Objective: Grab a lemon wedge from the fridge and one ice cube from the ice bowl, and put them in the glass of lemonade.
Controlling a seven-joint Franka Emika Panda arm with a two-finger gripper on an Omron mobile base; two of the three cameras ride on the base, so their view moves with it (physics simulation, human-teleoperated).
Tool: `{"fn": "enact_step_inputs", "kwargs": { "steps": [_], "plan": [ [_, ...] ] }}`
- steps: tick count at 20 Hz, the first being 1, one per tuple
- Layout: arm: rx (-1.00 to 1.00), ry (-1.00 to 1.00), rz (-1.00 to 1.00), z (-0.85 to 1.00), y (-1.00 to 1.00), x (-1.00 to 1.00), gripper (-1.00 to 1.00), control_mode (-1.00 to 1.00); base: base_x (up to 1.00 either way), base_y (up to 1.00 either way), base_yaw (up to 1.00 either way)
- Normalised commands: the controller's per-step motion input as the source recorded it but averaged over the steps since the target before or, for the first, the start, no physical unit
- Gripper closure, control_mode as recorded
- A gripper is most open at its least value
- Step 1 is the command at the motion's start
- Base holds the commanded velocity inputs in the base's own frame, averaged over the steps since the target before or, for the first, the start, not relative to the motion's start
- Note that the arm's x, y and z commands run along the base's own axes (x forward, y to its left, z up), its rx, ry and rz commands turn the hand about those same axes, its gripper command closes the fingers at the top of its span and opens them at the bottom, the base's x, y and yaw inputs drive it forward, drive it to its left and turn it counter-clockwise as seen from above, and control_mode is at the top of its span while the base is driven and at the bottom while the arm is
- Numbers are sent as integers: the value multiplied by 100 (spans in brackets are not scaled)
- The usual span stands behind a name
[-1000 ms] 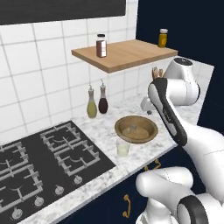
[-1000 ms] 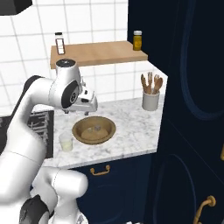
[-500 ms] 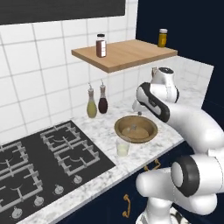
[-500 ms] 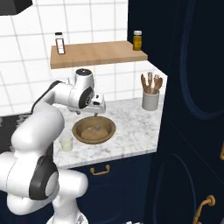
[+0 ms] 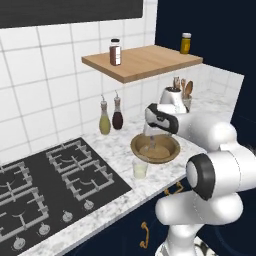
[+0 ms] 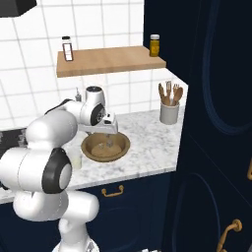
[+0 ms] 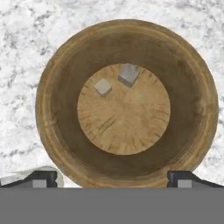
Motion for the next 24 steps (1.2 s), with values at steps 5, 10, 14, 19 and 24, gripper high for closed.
{"fn": "enact_step_inputs", "kwargs": {
  "steps": [5, 10, 14, 19, 24],
  "plan": [
    [0, 9, -1, -64, 0, 25, -100, -100, 0, 0, 0],
    [0, 0, 0, -27, 0, 42, -100, -100, 0, 0, 0],
    [0, 0, 0, -19, 0, 30, -100, -100, 0, 0, 0],
    [0, 0, 0, -32, 0, 36, -100, -100, 0, 0, 0],
    [0, 0, 0, -30, 0, 24, -100, -100, 0, 0, 0]
  ]
}}
